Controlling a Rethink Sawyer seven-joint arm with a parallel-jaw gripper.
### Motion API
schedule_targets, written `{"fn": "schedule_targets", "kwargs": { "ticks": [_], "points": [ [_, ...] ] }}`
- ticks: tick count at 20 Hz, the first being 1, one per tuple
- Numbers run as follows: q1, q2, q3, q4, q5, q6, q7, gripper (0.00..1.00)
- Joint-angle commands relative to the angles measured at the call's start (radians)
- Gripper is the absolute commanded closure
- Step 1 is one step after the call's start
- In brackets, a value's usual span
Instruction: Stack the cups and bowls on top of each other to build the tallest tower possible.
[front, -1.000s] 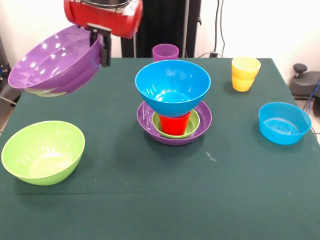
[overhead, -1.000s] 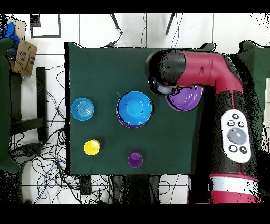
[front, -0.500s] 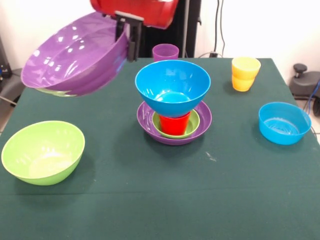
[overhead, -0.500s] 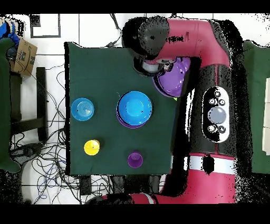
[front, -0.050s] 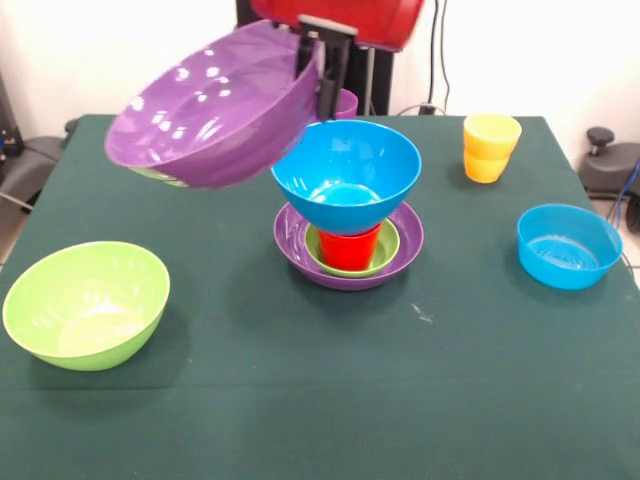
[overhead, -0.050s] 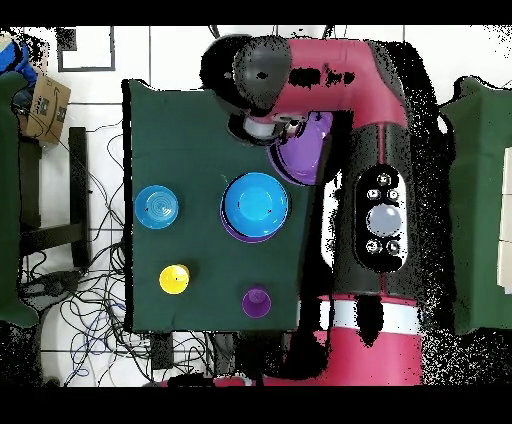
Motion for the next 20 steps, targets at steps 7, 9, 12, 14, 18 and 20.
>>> {"fn": "schedule_targets", "kwargs": {
  "ticks": [7, 9, 12, 14, 18, 20],
  "points": [
    [0.105, -0.104, -0.106, 0.388, 0.054, -0.271, 0.298, 1.0],
    [0.123, -0.104, -0.124, 0.394, 0.056, -0.256, 0.314, 1.0],
    [0.15, -0.088, -0.141, 0.393, 0.059, -0.257, 0.343, 1.0],
    [0.162, -0.082, -0.155, 0.383, 0.059, -0.242, 0.348, 1.0],
    [0.179, -0.08, -0.173, 0.37, 0.066, -0.203, 0.344, 1.0],
    [0.179, -0.084, -0.18, 0.352, 0.076, -0.156, 0.322, 1.0]
  ]
}}
